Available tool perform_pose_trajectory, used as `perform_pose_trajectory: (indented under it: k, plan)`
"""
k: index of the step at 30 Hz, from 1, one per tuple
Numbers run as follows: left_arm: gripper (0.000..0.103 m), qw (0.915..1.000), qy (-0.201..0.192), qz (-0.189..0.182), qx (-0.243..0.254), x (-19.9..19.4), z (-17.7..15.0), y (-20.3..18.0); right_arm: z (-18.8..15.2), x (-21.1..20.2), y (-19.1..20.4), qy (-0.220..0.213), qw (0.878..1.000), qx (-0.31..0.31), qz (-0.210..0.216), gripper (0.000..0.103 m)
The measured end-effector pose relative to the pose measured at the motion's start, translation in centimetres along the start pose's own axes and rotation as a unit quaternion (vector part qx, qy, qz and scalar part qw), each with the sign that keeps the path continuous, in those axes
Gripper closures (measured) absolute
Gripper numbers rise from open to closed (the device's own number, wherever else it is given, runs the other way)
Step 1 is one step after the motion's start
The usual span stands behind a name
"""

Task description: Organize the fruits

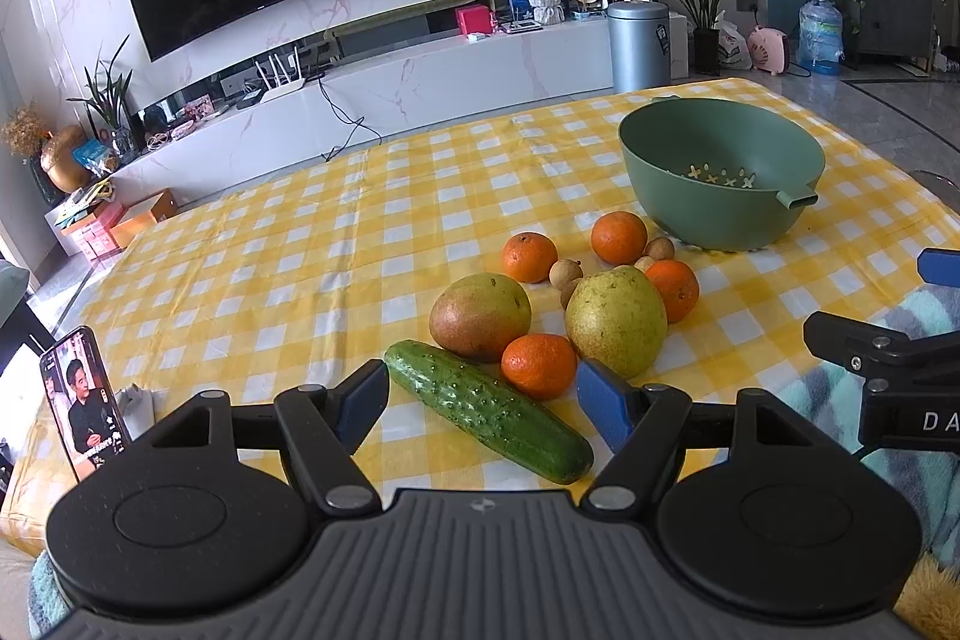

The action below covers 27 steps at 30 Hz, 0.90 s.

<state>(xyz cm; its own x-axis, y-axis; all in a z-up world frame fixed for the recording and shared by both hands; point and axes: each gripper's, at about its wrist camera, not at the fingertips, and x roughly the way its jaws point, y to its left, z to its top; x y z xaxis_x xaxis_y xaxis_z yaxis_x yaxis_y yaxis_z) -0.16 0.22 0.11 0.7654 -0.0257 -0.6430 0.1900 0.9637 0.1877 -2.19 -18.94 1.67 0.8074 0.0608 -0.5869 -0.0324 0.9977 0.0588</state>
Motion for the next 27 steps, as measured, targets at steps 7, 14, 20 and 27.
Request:
perform_pose_trajectory:
  k: [7,14,20,27]
  plan:
    - [0.019,1.0000,0.000,0.000,0.001,-0.01,0.00,-0.01,-0.01,0.00,0.00,0.000,1.000,0.000,0.000,0.004]
    - [0.019,1.0000,0.001,0.001,0.001,0.00,-0.02,0.00,-0.02,0.00,-0.02,0.000,1.000,0.000,0.000,0.004]
    - [0.019,1.0000,0.004,0.001,0.000,-0.05,-0.20,0.08,-0.02,0.05,0.08,0.000,1.000,0.000,-0.001,0.004]
    - [0.019,1.0000,0.005,0.002,0.001,0.03,-0.21,-0.02,-0.07,0.10,-0.18,0.001,1.000,0.000,-0.001,0.004]
